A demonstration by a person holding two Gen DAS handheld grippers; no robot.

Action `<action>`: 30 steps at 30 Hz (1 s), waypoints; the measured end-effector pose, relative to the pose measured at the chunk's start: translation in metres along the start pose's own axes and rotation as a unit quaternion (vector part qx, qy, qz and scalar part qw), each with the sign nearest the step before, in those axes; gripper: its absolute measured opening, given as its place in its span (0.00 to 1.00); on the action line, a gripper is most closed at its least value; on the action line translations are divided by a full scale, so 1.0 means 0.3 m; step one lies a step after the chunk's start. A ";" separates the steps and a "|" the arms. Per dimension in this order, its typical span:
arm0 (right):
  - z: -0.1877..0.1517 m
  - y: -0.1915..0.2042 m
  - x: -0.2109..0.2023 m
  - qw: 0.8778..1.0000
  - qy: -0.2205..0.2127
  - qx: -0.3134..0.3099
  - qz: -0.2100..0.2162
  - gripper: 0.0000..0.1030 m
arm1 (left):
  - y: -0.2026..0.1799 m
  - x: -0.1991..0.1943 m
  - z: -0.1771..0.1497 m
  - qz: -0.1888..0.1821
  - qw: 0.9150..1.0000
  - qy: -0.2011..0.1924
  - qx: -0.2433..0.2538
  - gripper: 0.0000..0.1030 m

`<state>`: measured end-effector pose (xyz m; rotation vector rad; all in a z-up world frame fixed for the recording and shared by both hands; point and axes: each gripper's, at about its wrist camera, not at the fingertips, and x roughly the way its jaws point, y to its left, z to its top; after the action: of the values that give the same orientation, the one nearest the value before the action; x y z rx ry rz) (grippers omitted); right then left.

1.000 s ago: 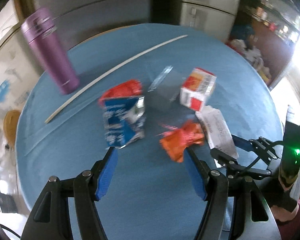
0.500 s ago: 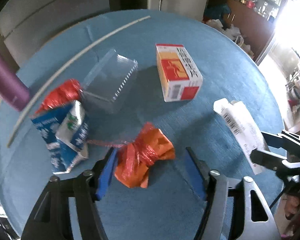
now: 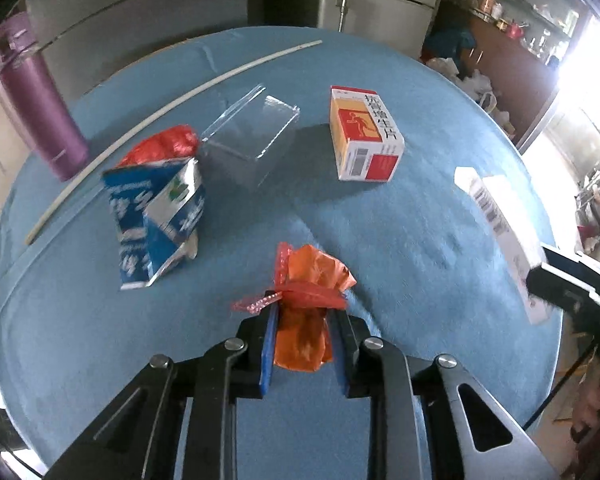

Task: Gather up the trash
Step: 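Grasp the orange plastic bag with the left gripper while the right holds the leaflet, then carry the orange bag with the left gripper while the right carries the leaflet to the basket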

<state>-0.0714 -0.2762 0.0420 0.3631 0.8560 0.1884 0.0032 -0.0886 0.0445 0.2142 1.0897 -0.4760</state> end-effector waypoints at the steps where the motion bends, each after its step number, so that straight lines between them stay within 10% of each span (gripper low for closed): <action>1: -0.002 0.001 -0.003 1.000 0.001 0.001 0.002 0.51 | 0.006 -0.010 -0.014 0.001 1.000 -0.001 -0.005 0.24; 18: -0.074 0.320 -0.033 0.992 0.023 -0.076 0.094 0.51 | 0.136 -0.502 -0.361 0.101 0.983 -0.086 -0.125 0.24; 30: -0.247 0.821 0.013 0.949 0.100 -0.214 0.211 0.51 | 0.424 -0.788 -0.863 0.237 0.928 -0.089 -0.273 0.24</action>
<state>-0.1299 -0.0305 0.0899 0.1135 0.9010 0.8071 -0.2322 0.1882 0.1288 -0.0621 0.9120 0.2447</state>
